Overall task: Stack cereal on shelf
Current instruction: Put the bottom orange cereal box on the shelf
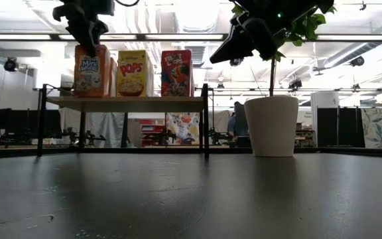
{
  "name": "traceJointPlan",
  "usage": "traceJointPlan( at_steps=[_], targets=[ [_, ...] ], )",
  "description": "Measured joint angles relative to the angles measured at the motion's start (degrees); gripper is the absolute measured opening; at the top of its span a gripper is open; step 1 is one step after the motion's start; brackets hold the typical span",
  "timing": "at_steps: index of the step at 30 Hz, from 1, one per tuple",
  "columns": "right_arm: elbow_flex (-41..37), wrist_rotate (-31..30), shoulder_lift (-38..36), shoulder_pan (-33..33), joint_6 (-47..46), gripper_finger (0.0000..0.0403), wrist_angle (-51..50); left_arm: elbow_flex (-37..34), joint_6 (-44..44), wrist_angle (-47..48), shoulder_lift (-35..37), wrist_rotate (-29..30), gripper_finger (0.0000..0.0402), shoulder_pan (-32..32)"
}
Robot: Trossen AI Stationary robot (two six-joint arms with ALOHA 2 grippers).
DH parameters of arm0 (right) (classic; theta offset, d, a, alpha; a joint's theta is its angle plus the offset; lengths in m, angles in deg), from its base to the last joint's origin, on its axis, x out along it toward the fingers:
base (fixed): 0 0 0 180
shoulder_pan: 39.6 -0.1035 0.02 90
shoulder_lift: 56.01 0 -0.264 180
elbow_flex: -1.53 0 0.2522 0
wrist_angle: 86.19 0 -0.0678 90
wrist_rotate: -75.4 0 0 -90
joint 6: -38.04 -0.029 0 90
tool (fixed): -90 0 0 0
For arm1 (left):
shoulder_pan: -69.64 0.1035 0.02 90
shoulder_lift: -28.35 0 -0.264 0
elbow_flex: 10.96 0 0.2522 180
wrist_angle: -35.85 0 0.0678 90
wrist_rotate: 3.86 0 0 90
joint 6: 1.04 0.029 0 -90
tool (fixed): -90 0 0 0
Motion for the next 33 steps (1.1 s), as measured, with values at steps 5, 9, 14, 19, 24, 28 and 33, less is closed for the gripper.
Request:
traceJointPlan(
  at_steps=[5, 9, 14, 19, 24, 28, 33],
  targets=[
    [0.0, 0.0, 0.0, 0.3, -0.2, 0.0012, 0.0, -0.1, 0.2, -1.0, 0.2, 0.4, 0.0137, 0.0],
    [0.0, 0.0, 0.0, 0.3, -0.2, 0.0012, 0.0, -0.2, 0.5, -1.2, 0.2, 1.3, 0.0154, 0.1],
    [0.0, 0.0, 0.0, 0.3, -0.4, 0.0012, 0.0, -0.3, 0.7, -1.2, 0.1, 4.7, 0.0176, 0.1],
    [0.0, 0.0, 0.0, 0.3, -0.4, 0.0012, 0.0, -0.3, 1.1, -1.2, 0.1, 7.2, 0.0188, 0.1],
    [0.0, 0.0, 0.0, 0.3, -0.5, 0.0012, 0.0, -0.3, 0.5, -1.2, 0.1, 6.1, 0.0190, 0.1],
    [0.0, 0.0, 0.0, 0.3, -0.6, 0.0012, 0.0, -0.3, 0.0, -1.2, 0.1, 3.7, 0.0190, 0.0],
    [0.0, 0.0, 0.0, 0.3, -0.7, 0.0012, 0.0, -0.3, -0.9, -1.2, 0.1, 3.6, 0.0190, 0.0]
  ],
)
